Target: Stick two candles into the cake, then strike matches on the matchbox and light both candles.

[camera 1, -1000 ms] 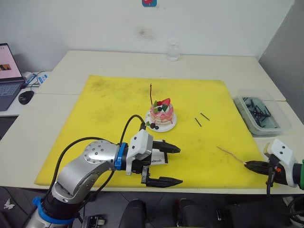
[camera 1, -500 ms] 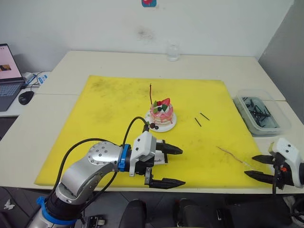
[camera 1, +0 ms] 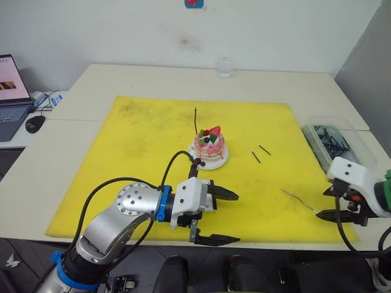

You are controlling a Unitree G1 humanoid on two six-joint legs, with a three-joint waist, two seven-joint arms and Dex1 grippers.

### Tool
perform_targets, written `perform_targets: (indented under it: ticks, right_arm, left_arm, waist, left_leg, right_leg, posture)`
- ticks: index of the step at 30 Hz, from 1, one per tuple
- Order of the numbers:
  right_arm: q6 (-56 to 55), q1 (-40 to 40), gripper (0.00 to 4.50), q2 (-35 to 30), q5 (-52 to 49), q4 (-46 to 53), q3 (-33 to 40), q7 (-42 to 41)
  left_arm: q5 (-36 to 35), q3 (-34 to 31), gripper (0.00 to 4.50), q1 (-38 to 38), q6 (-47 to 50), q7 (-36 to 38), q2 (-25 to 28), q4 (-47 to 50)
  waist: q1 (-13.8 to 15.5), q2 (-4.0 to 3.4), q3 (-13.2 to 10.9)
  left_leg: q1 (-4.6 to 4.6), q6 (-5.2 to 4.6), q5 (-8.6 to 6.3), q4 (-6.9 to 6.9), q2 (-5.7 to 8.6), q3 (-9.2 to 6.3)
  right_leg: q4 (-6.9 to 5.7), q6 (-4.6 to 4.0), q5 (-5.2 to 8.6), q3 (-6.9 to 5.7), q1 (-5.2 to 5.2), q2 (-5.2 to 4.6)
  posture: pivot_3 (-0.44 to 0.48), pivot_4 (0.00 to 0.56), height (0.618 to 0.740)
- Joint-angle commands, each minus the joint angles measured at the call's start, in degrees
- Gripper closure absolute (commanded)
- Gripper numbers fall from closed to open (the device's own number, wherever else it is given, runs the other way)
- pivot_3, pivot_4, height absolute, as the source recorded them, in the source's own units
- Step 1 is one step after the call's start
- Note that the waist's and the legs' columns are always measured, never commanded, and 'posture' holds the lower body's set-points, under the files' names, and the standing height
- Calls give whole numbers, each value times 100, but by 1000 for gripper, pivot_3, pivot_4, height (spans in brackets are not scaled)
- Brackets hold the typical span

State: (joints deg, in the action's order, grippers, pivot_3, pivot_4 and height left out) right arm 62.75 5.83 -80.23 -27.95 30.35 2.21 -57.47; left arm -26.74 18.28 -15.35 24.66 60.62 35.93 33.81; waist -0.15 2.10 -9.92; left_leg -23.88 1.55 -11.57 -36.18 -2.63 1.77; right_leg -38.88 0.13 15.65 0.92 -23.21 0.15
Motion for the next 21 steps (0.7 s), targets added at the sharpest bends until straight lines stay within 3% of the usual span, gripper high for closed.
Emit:
perform_targets:
  ticks: [1, 9, 21]
  right_arm:
    - [-148, 453, 966, 28, 366, -249, -701, -25]
    - [-274, 932, 966, 106, 658, -606, -1358, -253]
    - [-246, 967, 966, 184, 829, -462, -1465, -266]
  left_arm:
    - [-317, -40, 0, -23, 183, -160, -145, 404]
    - [-347, 175, 0, -100, 387, -339, -337, 631]
    - [-51, 459, 0, -70, 191, -414, -488, 437]
  waist:
    - [-5, 0, 0]
    - [-3, -3, 0]
    - [-3, -3, 0]
  left_leg:
    - [0, 0, 0, 0, -1, 1]
    - [5, 0, 0, 0, -3, -3]
    - [4, 0, 0, -2, -2, -1]
  right_leg:
    - [0, 0, 0, 1, 0, 0]
    - [-9, 1, 0, -2, 0, 3]
    - [-9, 1, -1, 0, 0, 4]
  posture:
    - [0, 150, 740]
    - [0, 150, 740]
    - [0, 150, 740]
